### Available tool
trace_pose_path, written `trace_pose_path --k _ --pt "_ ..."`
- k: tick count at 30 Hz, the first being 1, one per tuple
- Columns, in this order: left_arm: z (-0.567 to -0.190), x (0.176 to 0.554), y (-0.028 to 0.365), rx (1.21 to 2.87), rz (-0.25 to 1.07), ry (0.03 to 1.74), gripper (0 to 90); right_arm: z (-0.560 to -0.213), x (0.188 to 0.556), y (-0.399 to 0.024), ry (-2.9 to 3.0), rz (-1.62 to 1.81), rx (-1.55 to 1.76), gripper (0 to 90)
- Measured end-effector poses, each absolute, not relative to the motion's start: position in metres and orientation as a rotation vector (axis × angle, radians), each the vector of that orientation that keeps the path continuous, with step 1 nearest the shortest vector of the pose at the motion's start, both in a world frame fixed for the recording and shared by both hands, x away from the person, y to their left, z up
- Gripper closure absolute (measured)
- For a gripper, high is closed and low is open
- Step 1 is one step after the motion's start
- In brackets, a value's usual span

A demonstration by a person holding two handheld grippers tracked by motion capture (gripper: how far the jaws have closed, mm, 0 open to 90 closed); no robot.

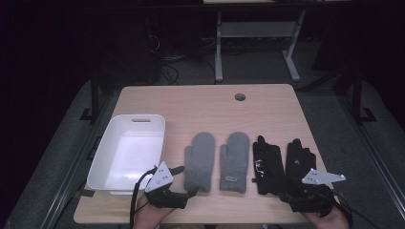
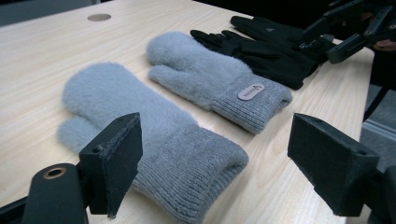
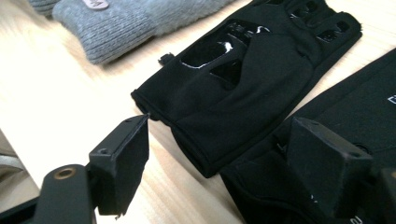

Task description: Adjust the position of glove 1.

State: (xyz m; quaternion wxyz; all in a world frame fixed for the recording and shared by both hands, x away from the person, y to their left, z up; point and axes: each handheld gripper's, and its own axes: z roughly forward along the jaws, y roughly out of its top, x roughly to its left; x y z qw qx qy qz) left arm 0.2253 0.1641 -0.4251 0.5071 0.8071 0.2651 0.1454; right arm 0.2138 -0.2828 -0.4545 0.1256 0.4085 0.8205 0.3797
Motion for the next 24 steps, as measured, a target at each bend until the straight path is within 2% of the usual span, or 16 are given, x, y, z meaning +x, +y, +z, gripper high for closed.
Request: trace_pose_path --k 16,24 --pt "-0.427 0.224 0.164 1.955 0.332 0.637 17.6 -0.436 0.218 -0.273 2.388 1.134 1.165 19.5" --pt "-0.425 0.223 0.167 1.951 0.362 0.640 17.6 -0.401 0.242 -0.249 2.449 1.127 1.023 18.5"
